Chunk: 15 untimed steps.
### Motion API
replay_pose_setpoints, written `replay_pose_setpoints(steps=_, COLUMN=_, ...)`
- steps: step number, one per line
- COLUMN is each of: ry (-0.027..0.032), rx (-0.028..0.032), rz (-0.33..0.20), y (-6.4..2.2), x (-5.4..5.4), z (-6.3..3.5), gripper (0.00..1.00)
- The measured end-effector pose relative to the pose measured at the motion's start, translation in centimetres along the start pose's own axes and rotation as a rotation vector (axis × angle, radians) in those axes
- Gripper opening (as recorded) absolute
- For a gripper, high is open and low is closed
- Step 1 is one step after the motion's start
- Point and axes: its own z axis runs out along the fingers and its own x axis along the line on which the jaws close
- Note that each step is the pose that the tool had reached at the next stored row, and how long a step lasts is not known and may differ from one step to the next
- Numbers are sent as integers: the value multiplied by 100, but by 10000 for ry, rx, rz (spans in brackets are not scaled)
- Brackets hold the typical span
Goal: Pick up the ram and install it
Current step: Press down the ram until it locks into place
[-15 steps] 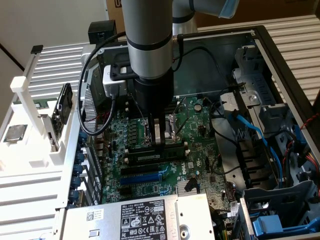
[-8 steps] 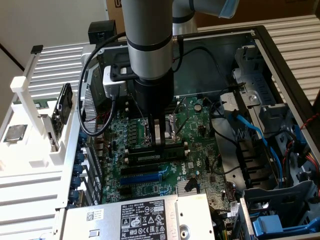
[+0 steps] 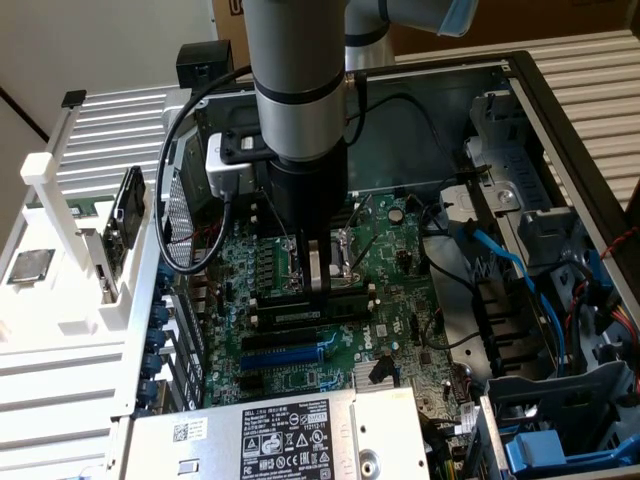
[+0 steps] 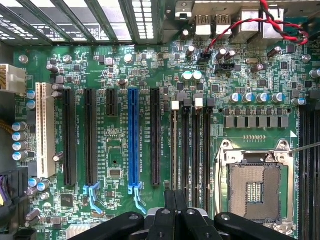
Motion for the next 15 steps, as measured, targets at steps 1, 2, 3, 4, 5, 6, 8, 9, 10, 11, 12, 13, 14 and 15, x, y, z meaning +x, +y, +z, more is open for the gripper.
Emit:
replay_pose_setpoints(steps=1, ry=1, rx=0, rz=0, y=0, x=1, z=0, gripper=11)
replay_pose_setpoints(steps=2, ry=1, rx=-1, rz=0, y=0, x=2, z=1, gripper=11)
replay_pose_setpoints(steps=3, ry=-1, rx=-1, rz=-1, y=0, x=3, z=3, gripper=11)
replay_pose_setpoints(steps=4, ry=-2, rx=-1, rz=0, y=0, x=4, z=4, gripper=11)
replay_pose_setpoints(steps=5, ry=-5, rx=-1, rz=0, y=0, x=5, z=5, gripper=11)
replay_pose_setpoints(steps=6, ry=-5, rx=-2, rz=0, y=0, x=6, z=5, gripper=11)
replay_pose_setpoints(steps=8, ry=-5, rx=-4, rz=0, y=0, x=8, z=4, gripper=11)
replay_pose_setpoints(steps=9, ry=-8, rx=-3, rz=0, y=0, x=9, z=6, gripper=11)
replay_pose_setpoints(steps=10, ry=-13, rx=-2, rz=0, y=0, x=11, z=8, gripper=11)
replay_pose_setpoints(steps=11, ry=-14, rx=-2, rz=0, y=0, x=12, z=9, gripper=11)
replay_pose_setpoints(steps=12, ry=-14, rx=-3, rz=0, y=0, x=12, z=8, gripper=11)
replay_pose_setpoints(steps=13, ry=-15, rx=-4, rz=0, y=-1, x=12, z=8, gripper=11)
replay_pose_setpoints(steps=14, ry=-16, rx=-6, rz=0, y=-1, x=13, z=6, gripper=11)
replay_pose_setpoints(steps=15, ry=-19, rx=-6, rz=0, y=-1, x=13, z=6, gripper=11)
